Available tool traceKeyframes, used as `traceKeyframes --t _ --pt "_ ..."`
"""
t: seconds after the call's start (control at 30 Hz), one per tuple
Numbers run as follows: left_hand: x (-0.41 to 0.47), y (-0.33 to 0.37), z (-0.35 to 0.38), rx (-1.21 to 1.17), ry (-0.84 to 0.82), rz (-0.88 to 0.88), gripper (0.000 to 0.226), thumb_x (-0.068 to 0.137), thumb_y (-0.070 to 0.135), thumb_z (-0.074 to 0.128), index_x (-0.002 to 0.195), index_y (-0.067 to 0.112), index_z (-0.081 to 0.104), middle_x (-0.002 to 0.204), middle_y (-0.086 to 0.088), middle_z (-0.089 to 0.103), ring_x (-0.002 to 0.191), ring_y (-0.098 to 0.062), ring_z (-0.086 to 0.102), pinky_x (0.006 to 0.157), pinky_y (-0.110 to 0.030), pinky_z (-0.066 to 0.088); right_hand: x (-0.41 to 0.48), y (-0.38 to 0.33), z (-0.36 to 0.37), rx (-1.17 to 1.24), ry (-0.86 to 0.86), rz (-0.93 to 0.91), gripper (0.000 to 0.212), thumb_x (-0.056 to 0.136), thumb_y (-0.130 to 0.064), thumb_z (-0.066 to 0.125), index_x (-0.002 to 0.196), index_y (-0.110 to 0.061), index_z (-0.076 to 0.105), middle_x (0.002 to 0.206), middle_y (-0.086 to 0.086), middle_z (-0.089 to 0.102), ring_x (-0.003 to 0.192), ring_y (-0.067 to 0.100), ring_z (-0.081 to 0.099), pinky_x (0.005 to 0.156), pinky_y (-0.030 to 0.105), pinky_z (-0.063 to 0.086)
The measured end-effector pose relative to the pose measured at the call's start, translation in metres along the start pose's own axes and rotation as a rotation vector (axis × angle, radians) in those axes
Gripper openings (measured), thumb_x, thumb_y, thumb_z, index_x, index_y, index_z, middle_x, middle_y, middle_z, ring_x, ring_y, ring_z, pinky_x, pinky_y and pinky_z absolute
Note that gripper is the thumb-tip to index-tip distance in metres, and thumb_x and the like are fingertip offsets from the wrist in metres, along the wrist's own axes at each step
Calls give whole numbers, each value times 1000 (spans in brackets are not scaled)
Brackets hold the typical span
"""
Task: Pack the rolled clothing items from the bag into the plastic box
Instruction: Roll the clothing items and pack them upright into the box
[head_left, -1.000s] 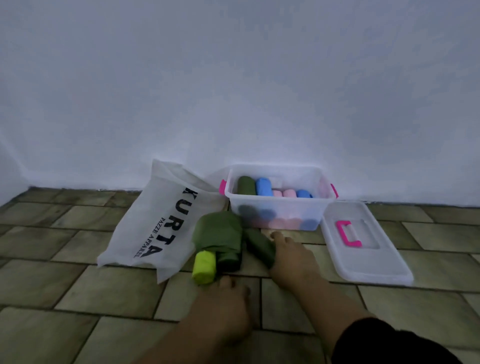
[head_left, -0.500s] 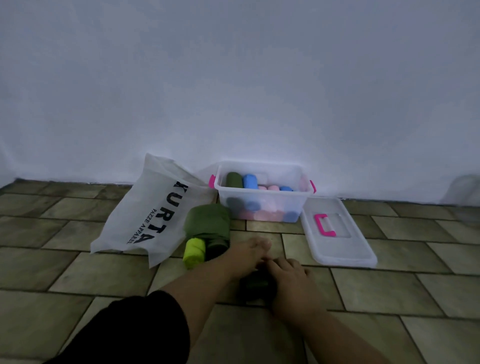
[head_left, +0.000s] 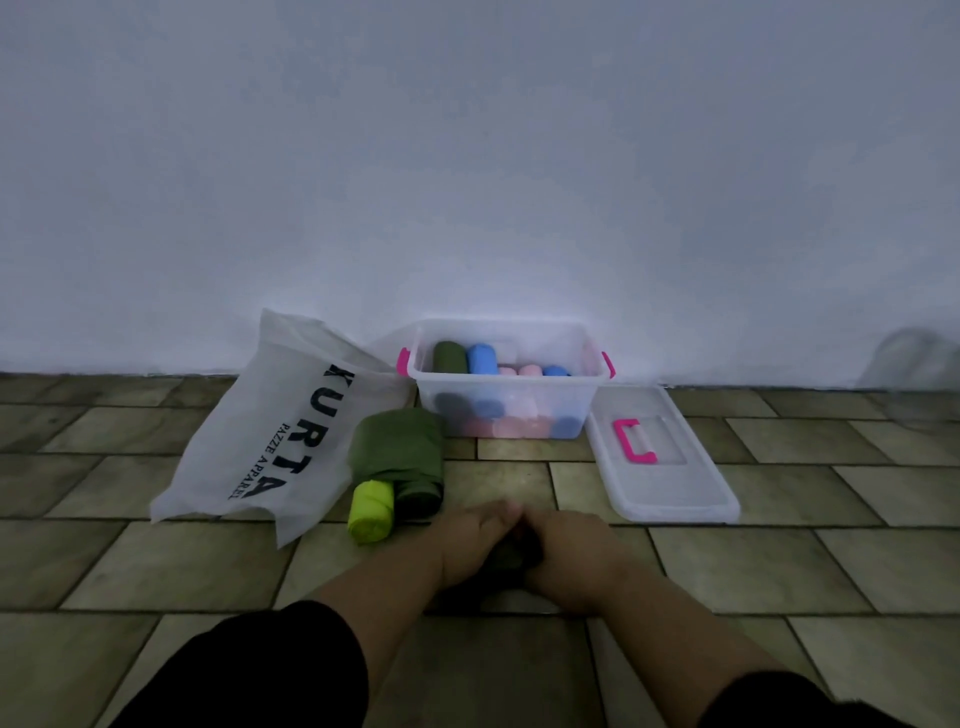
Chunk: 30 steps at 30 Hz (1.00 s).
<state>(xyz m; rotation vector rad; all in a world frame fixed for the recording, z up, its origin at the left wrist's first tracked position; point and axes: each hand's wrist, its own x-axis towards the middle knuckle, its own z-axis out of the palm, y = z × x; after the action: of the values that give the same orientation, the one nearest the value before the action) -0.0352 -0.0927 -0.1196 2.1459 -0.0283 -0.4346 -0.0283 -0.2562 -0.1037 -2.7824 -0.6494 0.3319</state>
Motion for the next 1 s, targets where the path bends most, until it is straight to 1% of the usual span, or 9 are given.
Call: traceKeyframes --t 0.07,0.13,0.27,0.4,0.47,0.73,0.87,0.93,1.0 --pt "3 0 1 -48 17 12 47 94 54 36 126 27 57 133 -3 57 123 -18 51 109 -33 34 5 -3 -6 93 -48 34 42 77 -37 64 117 -31 55 105 0 68 92 19 63 74 28 46" --pt "4 1 3 -40 126 6 45 96 44 44 136 23 48 139 -3 50 126 -17 47 106 -24 32 10 -3 -8 115 -91 57 34 76 -33 66 110 -29 59 102 0 67 88 18 62 70 26 44" --pt "-13 6 21 -166 650 -137 53 86 24 59 136 21 42 136 -9 41 107 -19 47 86 -27 39 14 1 -8 241 -111 171 22 75 -34 69 94 -28 58 90 -4 59 81 14 56 66 26 43" --pt "-18 23 50 -837 413 -488 43 87 20 58 128 13 47 111 -16 61 93 -30 61 78 -40 53 10 -1 -4 389 -96 241 14 82 -34 64 92 -23 61 84 -5 58 77 11 55 59 23 41" --pt "-14 26 54 -952 380 -508 38 88 17 57 124 10 50 106 -20 64 92 -37 63 84 -51 54 5 -3 -1 476 -81 271 14 86 -31 58 94 -20 63 89 -2 62 80 13 59 59 23 43" --pt "-14 22 49 -1077 403 -516 27 89 34 60 110 18 55 103 -17 65 91 -37 64 83 -54 54 -23 -13 12 794 -62 244 11 85 -30 62 92 -22 65 86 -1 72 70 8 66 56 20 46" --pt "-16 24 44 -1109 432 -357 24 84 28 68 107 27 59 101 -12 67 90 -35 66 78 -54 56 -22 -13 10 1166 -104 240 22 81 -18 68 103 -18 63 92 3 74 79 16 71 56 23 51" --pt "-13 31 35 -933 485 -233 29 80 28 70 106 27 57 103 -6 66 89 -26 65 76 -43 57 -15 -12 5 1289 -101 230 30 81 -10 66 110 -16 59 99 9 73 90 28 70 70 39 58" --pt "0 38 16 -611 521 -116 46 76 33 71 116 27 50 115 -1 62 99 -21 60 85 -38 52 -4 -11 -6 1372 -94 208 35 82 -6 65 114 -15 56 103 13 72 96 33 68 84 50 55"
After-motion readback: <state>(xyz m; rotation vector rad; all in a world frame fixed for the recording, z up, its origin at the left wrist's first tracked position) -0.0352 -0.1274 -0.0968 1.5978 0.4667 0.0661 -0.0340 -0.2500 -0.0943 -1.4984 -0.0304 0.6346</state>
